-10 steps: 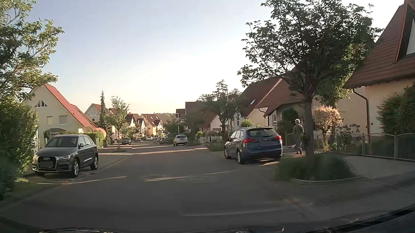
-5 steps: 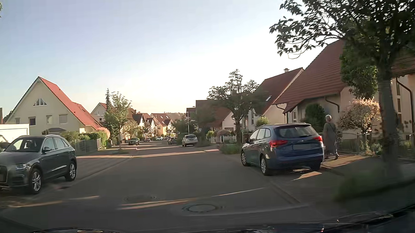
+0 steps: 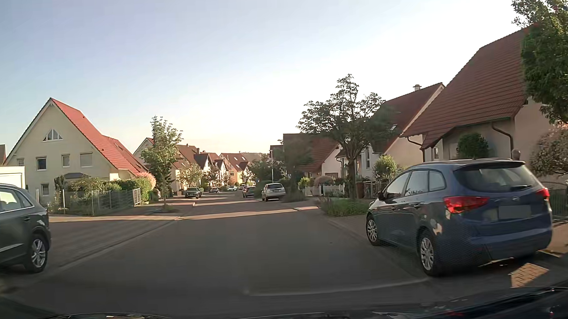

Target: Follow the waypoints while adhering to traffic rules and regulations

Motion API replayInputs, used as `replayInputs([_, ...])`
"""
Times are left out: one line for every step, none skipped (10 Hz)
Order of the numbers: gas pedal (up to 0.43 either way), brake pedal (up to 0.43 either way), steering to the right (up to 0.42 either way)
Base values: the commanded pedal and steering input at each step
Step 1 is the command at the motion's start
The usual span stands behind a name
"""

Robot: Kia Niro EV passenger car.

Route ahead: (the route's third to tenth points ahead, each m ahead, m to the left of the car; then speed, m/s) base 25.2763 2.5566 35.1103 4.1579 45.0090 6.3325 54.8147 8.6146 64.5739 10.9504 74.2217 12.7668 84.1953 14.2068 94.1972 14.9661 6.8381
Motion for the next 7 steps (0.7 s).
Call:
replayInputs([0.0,0.0,-0.037])
replayInputs([0.0,0.0,-0.034])
replayInputs([0.0,0.0,-0.033])
replayInputs([0.0,0.0,-0.033])
replayInputs([0.0,0.0,-0.033])
replayInputs([0.0,0.0,-0.033])
replayInputs([0.0,0.0,-0.033])
